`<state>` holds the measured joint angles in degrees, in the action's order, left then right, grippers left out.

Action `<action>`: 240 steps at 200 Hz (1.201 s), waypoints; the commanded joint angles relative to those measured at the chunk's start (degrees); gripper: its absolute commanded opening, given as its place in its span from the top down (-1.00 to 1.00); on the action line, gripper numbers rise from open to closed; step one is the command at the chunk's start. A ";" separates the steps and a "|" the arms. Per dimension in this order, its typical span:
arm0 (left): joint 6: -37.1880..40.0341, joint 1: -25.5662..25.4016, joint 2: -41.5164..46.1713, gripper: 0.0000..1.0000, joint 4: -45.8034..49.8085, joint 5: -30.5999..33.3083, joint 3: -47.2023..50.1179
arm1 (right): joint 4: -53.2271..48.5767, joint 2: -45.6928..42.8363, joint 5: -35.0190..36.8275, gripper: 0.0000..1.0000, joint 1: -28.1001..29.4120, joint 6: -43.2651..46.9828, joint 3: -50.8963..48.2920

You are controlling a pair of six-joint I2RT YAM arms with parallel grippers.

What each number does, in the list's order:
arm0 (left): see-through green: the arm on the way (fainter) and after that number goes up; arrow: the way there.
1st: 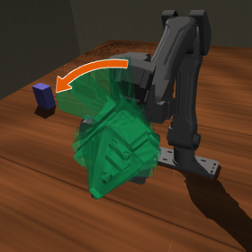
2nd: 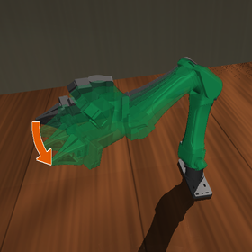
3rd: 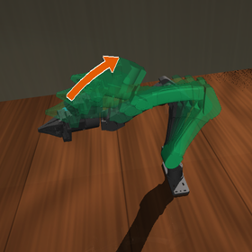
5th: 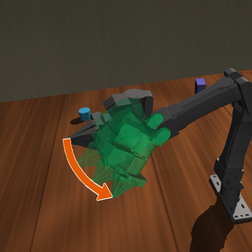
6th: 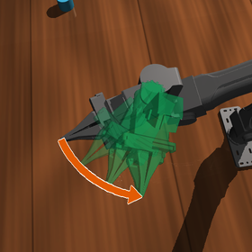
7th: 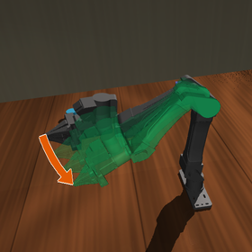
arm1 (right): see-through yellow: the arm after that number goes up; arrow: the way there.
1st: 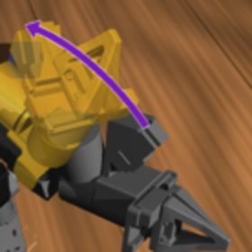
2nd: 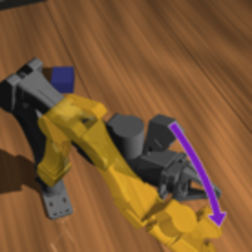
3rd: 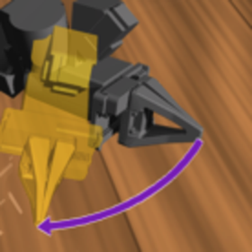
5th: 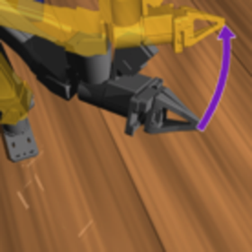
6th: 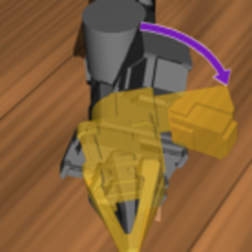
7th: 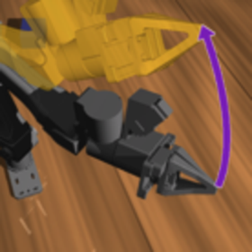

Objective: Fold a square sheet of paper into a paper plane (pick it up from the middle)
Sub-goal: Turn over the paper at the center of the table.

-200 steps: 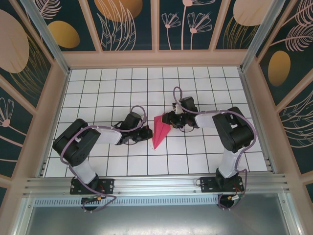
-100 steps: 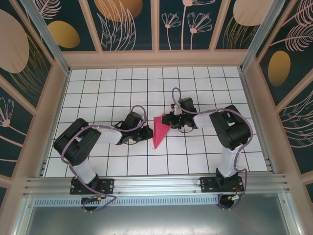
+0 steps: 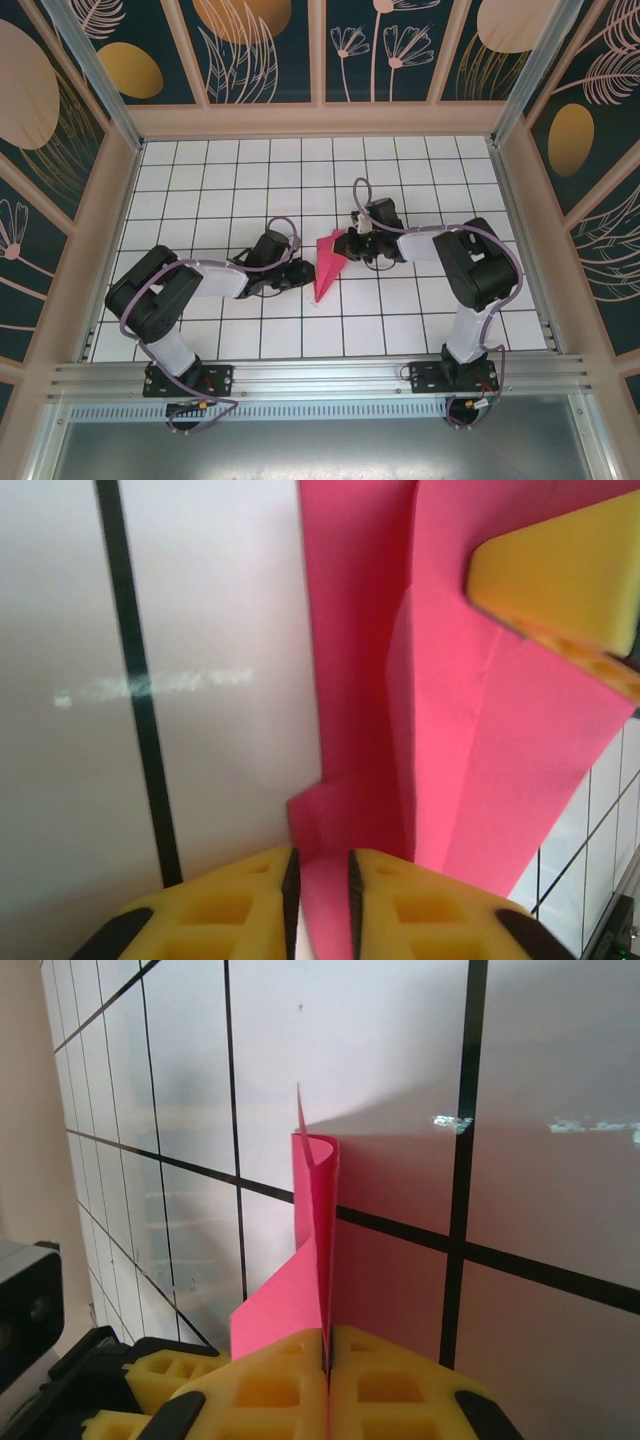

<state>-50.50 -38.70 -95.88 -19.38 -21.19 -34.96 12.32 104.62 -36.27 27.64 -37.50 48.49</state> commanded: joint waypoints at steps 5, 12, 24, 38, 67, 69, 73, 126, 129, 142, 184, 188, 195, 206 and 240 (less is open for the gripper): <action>-1.59 -0.49 5.10 0.39 4.32 5.74 2.14 | -7.96 -4.89 5.00 0.93 0.40 3.50 3.34; -1.95 -0.48 6.76 0.37 4.98 7.43 2.49 | -12.16 -5.74 7.70 0.93 0.67 4.74 4.90; -2.40 -0.50 9.46 0.29 6.57 10.54 2.96 | -19.47 -7.83 13.00 0.93 1.38 7.77 7.74; -2.51 -0.47 12.80 0.24 8.74 14.09 3.14 | -28.22 -10.43 20.10 0.93 2.34 11.10 11.69; -2.37 -0.41 19.39 0.14 13.69 21.47 2.97 | -46.20 -12.98 37.19 0.91 4.85 15.78 20.58; -2.46 -0.41 19.82 0.13 14.02 22.03 2.97 | -47.33 -12.91 38.48 0.91 5.05 15.92 21.16; -2.46 -0.35 20.74 0.12 14.55 22.90 2.97 | -49.64 -12.73 41.28 0.91 5.53 16.26 22.20; -4.71 1.29 32.23 0.04 20.28 32.41 6.13 | -70.95 -3.56 68.49 0.92 13.23 12.72 32.22; -5.06 1.55 32.89 0.04 20.66 32.82 6.40 | -71.25 -2.63 68.76 0.92 13.76 12.56 32.44; -5.95 2.70 36.09 0.04 22.37 34.34 7.23 | -72.36 0.98 69.36 0.91 16.38 11.66 34.02; -7.69 4.37 46.35 0.05 28.14 40.19 8.68 | -75.32 15.29 68.78 0.88 25.46 8.69 44.56; -7.71 4.35 47.01 0.04 28.74 40.64 8.64 | -75.91 16.21 68.56 0.87 25.98 8.36 45.96; -7.69 4.34 48.03 0.04 29.63 41.32 8.59 | -76.50 18.75 68.25 0.87 27.19 7.85 48.06; -7.68 4.41 49.31 0.04 30.42 41.81 8.72 | -76.91 21.10 67.55 0.83 28.74 7.30 50.69; -7.95 4.34 50.68 0.04 30.31 40.95 10.06 | -73.61 22.93 61.07 0.76 30.20 6.09 52.82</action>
<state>-57.54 -34.59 -45.84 8.45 18.48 -26.48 -60.01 127.31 28.75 58.02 -29.12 99.33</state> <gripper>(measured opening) 0.478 0.113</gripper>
